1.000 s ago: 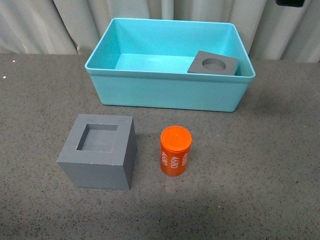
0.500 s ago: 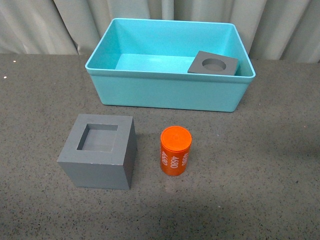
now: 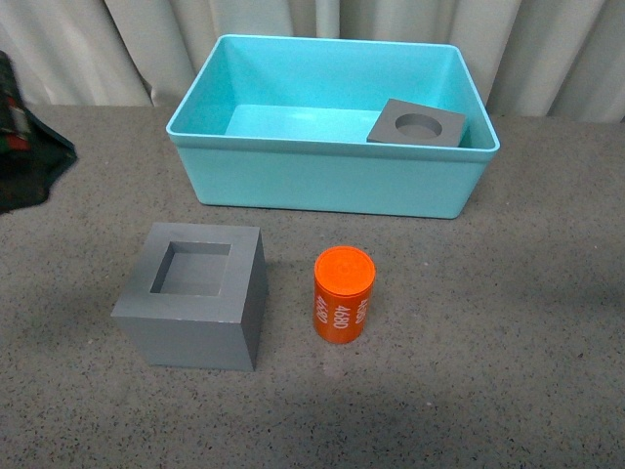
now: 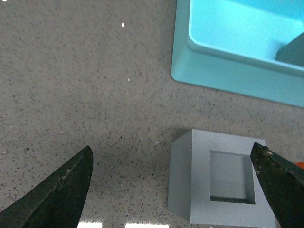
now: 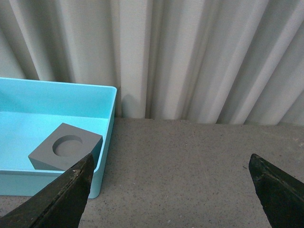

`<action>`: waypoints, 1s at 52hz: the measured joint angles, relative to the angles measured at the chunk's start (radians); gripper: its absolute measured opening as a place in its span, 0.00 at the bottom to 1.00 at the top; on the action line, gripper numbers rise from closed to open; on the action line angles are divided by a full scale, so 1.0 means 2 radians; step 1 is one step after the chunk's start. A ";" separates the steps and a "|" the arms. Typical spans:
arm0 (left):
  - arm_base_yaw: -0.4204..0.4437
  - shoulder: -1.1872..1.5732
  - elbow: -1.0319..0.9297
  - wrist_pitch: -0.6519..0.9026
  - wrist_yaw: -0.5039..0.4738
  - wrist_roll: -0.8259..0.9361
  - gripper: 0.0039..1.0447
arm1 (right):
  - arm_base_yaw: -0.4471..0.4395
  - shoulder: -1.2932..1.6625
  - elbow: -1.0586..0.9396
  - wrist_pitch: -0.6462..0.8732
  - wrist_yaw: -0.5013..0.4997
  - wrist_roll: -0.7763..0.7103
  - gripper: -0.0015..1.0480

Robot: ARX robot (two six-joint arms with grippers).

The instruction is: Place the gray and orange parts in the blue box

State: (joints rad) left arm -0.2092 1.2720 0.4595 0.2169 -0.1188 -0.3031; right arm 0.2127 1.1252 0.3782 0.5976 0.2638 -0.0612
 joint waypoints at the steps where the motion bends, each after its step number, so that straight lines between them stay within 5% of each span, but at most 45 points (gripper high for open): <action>1: 0.000 0.012 0.006 -0.004 0.005 0.004 0.94 | 0.000 0.000 0.000 0.000 0.000 0.000 0.91; 42: -0.049 0.211 0.111 -0.075 0.023 0.047 0.94 | 0.000 0.000 0.000 0.000 0.000 -0.001 0.91; 52: -0.054 0.221 0.114 -0.072 0.012 0.048 0.68 | 0.000 0.000 0.000 0.000 0.000 -0.002 0.91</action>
State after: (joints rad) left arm -0.3168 1.7138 0.6880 0.0731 -0.0956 -0.2073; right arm 0.2127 1.1252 0.3782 0.5976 0.2638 -0.0643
